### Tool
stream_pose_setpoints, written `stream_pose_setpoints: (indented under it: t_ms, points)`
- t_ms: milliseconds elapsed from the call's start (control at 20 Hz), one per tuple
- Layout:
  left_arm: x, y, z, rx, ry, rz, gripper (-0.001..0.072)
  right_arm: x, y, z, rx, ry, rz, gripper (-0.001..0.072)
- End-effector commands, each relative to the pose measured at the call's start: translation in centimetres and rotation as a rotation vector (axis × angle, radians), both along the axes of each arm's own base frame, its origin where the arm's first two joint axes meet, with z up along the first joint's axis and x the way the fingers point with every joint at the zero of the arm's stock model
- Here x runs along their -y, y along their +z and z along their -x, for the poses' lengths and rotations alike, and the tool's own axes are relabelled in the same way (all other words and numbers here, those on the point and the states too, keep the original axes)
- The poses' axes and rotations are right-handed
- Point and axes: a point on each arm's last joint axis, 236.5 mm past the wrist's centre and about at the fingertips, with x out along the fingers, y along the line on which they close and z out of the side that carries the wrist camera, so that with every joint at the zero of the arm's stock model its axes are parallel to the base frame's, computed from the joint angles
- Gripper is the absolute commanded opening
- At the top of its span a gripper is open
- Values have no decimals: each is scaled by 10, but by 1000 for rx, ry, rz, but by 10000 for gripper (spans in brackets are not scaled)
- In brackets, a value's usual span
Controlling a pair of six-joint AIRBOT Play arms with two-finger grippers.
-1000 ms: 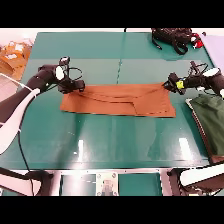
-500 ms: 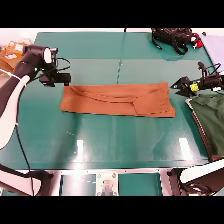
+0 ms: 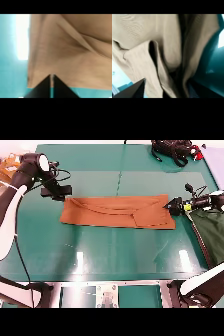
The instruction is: Fold the shirts.
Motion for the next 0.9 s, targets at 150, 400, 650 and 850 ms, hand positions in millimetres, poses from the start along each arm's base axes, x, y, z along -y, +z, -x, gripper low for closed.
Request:
stream_pose_setpoints:
  t_ms: [150, 400, 650, 850]
  points:
    - [49, 10, 2, 10, -82, 200, 22, -7, -20, -19, 27, -19, 60, 18]
    - [113, 33, -28, 170, -104, 460, 22, -19, 27, -20, 49, 20, 49, 15]
    - [213, 16, -17, 293, -191, 535, 22, -37, 151, -19, 266, 58, 133, 16]
    - [309, -11, 20, 334, -291, 575, 22, -76, 237, 4, 418, 132, 177, 16]
